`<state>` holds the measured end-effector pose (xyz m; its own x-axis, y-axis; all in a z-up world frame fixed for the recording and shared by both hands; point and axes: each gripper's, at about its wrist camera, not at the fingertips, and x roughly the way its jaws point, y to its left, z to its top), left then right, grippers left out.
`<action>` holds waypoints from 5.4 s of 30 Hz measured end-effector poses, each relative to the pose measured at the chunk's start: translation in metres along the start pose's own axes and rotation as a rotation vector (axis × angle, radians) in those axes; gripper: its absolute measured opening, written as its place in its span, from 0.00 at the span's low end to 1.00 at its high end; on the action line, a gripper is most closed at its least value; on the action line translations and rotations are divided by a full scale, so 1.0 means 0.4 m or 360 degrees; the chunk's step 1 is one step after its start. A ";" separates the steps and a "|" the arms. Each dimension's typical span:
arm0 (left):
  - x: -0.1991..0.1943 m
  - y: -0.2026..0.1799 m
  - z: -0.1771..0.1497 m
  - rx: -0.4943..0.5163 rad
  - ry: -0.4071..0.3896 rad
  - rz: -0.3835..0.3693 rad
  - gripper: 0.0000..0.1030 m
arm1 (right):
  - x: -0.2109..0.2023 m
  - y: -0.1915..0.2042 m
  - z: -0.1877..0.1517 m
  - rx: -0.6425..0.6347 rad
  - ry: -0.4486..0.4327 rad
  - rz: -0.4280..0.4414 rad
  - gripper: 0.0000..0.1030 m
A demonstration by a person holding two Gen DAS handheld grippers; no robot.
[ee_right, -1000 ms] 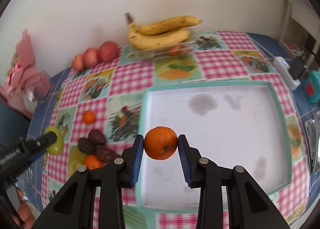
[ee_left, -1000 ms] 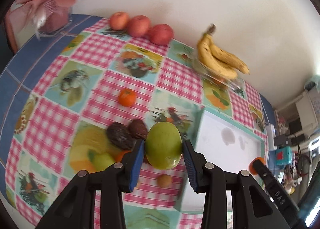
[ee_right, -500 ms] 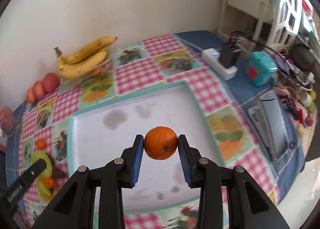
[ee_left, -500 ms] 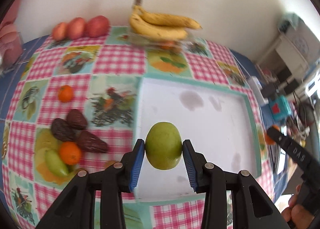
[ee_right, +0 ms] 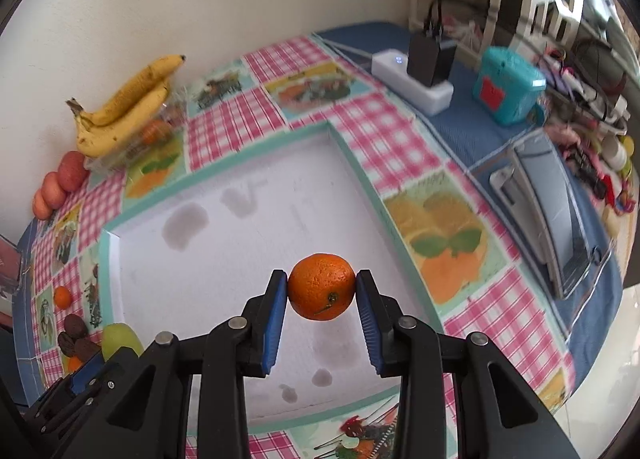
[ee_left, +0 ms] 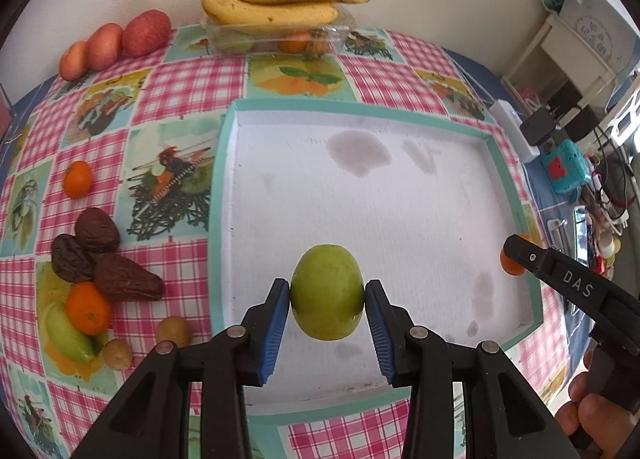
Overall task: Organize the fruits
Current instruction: 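Carry the pear and mandarin into the white tray and release both, then move both tools back toward the fruit cluster, then grasp the second green pear with the left tool while the right tool grasps a brown kiwi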
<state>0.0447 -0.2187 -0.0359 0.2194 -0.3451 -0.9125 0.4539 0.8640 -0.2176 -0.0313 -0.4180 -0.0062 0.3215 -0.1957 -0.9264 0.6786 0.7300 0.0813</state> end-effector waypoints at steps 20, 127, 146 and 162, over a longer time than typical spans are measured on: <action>0.041 -0.014 -0.003 0.0051 0.0063 0.0048 0.40 | 0.083 -0.019 -0.023 0.0064 0.0150 -0.0037 0.36; -0.300 0.584 -0.063 -0.0935 -0.0340 0.0324 0.99 | -0.038 0.540 -0.206 -0.0812 0.0158 0.0666 0.94; -0.163 0.586 -0.099 -0.1081 -0.0053 0.0135 0.74 | 0.035 0.582 -0.287 -0.1047 0.0338 0.0540 0.39; -0.099 0.568 -0.123 -0.1157 0.0060 -0.0035 0.39 | 0.072 0.596 -0.304 -0.1126 0.0316 0.0377 0.35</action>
<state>0.0968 0.0092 -0.0663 0.1812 -0.3639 -0.9136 -0.2332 0.8866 -0.3994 0.0596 -0.1699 -0.0579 0.2358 0.0903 -0.9676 0.0014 0.9956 0.0932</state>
